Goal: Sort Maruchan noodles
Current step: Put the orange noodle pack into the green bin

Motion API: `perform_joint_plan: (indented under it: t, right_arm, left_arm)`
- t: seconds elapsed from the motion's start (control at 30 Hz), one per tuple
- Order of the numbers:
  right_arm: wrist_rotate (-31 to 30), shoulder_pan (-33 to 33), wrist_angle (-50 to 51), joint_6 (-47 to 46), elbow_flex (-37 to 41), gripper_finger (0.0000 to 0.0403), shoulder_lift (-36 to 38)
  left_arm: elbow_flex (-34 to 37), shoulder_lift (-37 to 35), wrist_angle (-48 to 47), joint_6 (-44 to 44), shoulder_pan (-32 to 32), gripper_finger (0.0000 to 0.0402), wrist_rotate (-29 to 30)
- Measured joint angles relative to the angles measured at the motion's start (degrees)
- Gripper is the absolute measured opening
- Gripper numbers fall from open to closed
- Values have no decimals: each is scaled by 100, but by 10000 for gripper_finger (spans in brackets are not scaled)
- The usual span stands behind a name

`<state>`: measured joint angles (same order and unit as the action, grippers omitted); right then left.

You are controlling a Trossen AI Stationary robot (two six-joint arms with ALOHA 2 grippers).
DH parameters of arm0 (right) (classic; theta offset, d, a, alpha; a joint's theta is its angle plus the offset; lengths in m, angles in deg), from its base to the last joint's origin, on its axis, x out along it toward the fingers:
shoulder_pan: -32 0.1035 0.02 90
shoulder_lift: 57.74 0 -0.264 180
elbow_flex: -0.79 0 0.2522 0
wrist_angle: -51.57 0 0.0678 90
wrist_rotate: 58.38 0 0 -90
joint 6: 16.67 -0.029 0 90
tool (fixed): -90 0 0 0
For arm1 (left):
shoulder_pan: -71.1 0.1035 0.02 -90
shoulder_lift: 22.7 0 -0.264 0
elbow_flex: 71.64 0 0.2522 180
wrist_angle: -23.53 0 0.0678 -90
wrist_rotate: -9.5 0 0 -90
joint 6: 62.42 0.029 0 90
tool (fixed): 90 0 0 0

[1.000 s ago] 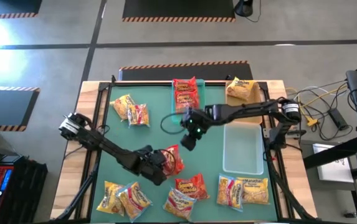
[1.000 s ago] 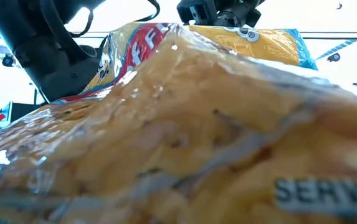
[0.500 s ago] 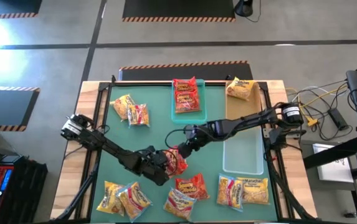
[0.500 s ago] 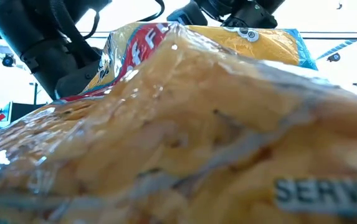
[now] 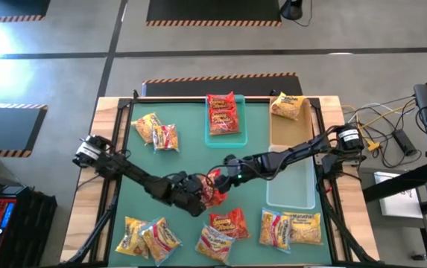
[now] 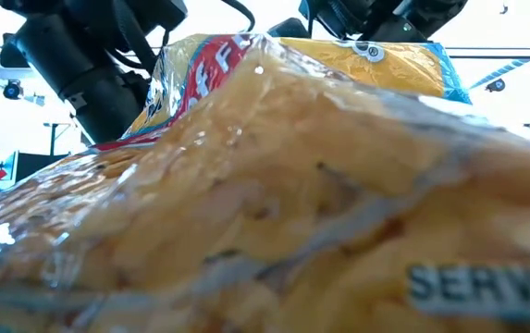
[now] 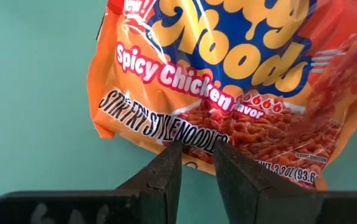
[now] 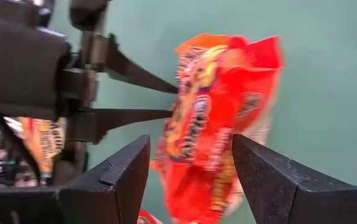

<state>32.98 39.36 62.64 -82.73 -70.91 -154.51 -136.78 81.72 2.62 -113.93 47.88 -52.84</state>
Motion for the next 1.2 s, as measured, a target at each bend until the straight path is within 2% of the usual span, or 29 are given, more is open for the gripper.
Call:
perform_joint_plan:
  t: [0.37, 0.67, 0.8, 1.03, 1.2]
  right_arm:
    - [-74, 2, -119, -101, -86, 217, -504]
    - [-50, -4, 2, 178, -352, 213, -726]
    - [-29, -20, 95, 227, -358, 186, -723]
    - [0, -21, 230, 428, -363, 114, -709]
    - [106, -71, 267, 666, -372, 73, -648]
  left_arm:
    - [0, 0, 137, -2, 115, 77, 15]
    - [3, -9, 112, -59, 115, 77, 17]
    - [-20, -9, 97, -217, 115, 78, 16]
    - [-157, -10, -30, -292, 122, 78, -34]
    - [-414, -56, -895, -529, 117, 78, -120]
